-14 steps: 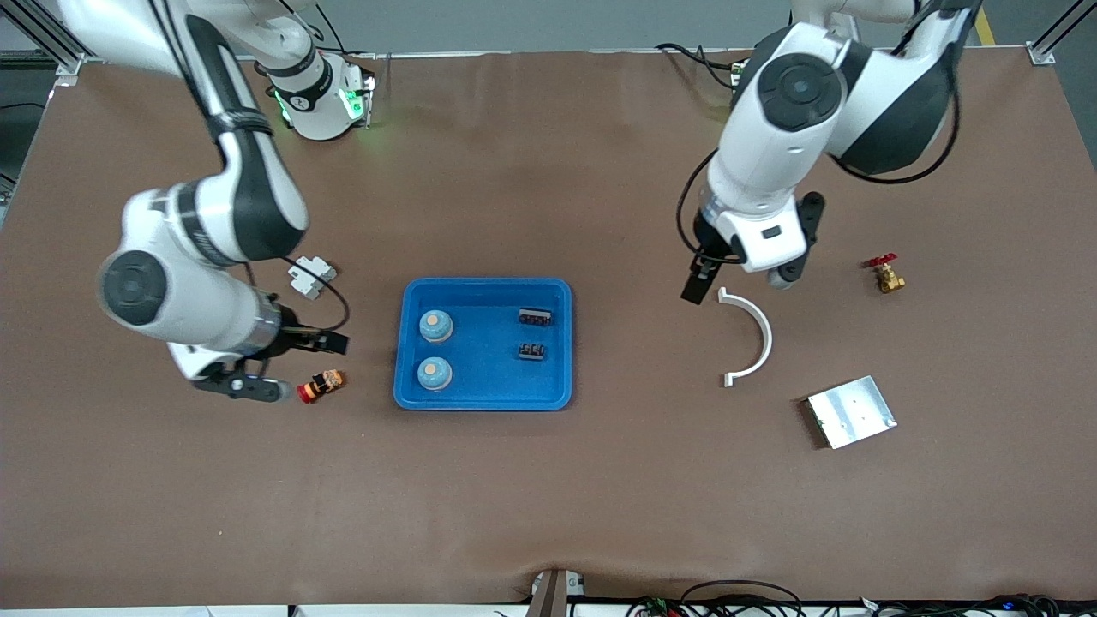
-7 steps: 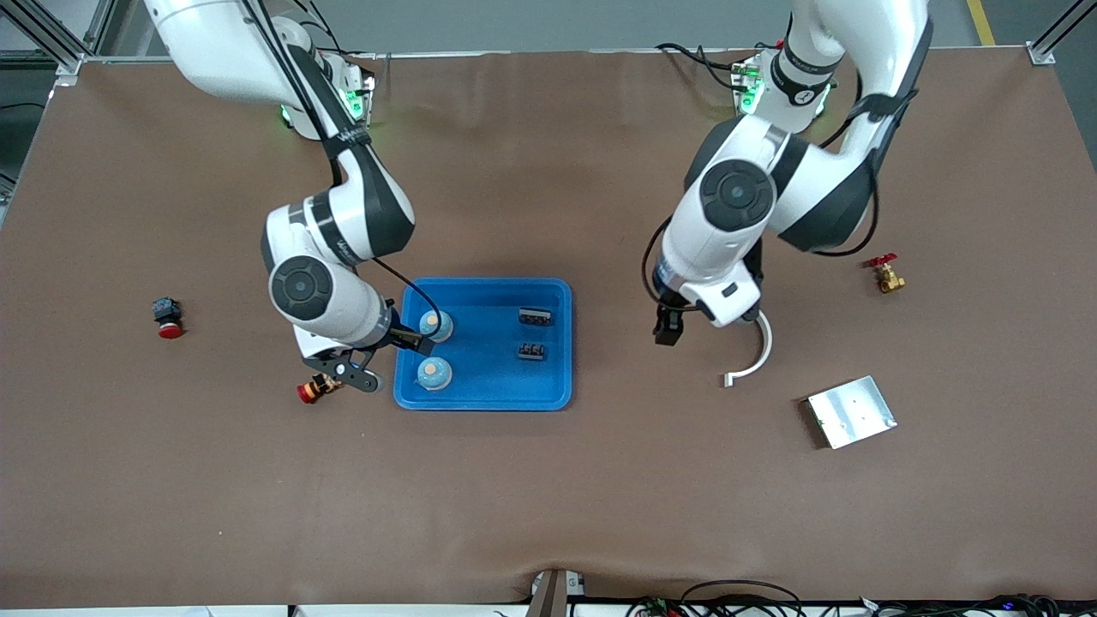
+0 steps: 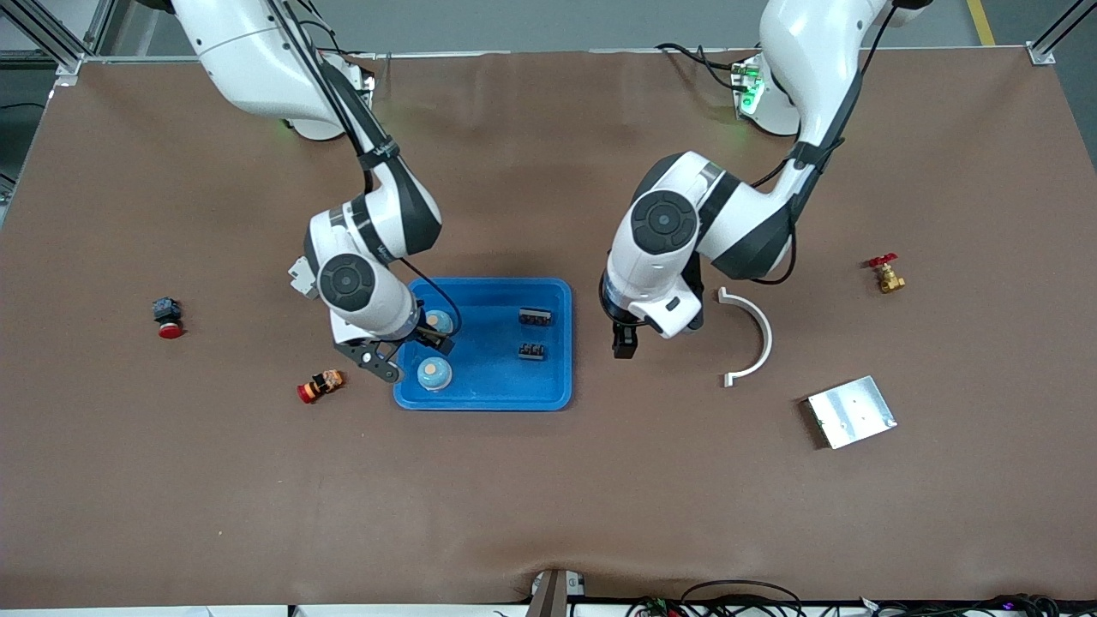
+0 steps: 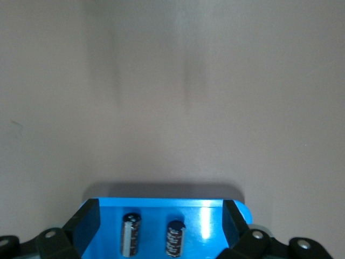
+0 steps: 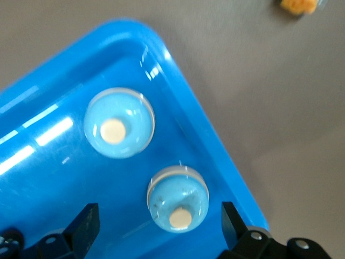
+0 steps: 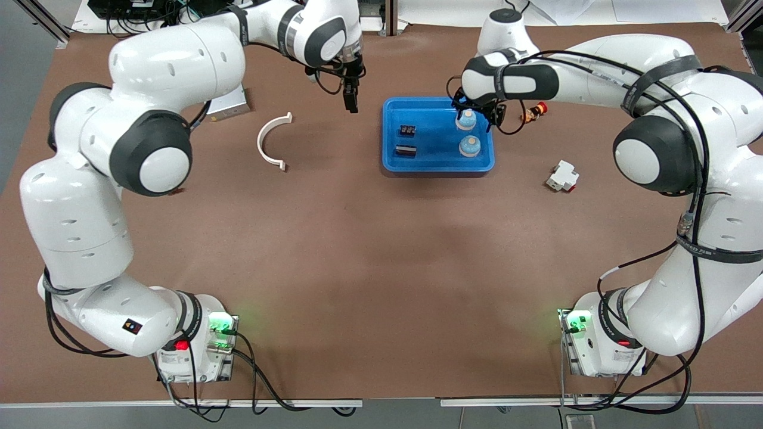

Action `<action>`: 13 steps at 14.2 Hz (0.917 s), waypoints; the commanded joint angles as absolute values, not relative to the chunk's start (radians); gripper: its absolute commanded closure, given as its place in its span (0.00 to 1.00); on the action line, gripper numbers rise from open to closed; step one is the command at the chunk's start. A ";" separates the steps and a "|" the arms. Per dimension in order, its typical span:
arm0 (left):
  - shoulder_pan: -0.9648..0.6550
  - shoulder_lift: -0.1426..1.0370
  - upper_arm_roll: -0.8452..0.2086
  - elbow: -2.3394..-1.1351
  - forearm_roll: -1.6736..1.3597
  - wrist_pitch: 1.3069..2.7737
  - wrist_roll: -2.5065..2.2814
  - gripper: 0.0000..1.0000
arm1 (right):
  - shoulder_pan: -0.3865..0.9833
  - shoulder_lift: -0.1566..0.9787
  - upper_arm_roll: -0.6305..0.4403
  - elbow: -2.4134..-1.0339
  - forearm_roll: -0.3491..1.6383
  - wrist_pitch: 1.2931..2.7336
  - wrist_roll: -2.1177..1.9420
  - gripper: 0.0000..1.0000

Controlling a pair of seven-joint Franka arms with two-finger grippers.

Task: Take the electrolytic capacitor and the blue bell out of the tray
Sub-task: 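Grasp the blue bell with the right gripper while the left gripper grasps the capacitor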

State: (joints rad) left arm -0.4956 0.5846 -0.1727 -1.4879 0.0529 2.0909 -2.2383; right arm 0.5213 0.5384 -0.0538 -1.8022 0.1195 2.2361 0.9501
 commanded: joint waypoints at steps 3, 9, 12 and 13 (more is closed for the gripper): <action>-0.518 0.690 -0.161 -1.364 0.113 2.121 -2.315 0.00 | 0.528 0.548 -0.048 -1.850 0.133 2.287 0.980 0.00; -0.555 0.777 -0.156 -1.333 0.164 2.236 -2.275 0.00 | 0.525 0.572 -0.038 -1.858 0.133 2.321 0.985 0.00; -0.653 0.857 -0.094 -1.254 0.170 2.259 -2.275 0.00 | 0.526 0.586 -0.038 -1.859 0.133 2.327 0.983 0.00; -0.685 0.874 -0.065 -1.240 0.170 2.284 -2.273 0.00 | 0.528 0.587 -0.038 -1.859 0.133 2.330 0.985 0.00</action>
State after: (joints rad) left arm -0.6154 0.8091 -0.1204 -1.3290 0.1466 2.2630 -2.2774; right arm 0.5290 0.5809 -0.0452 -1.8535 0.1196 2.3107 0.9717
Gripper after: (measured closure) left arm 0.000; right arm 0.000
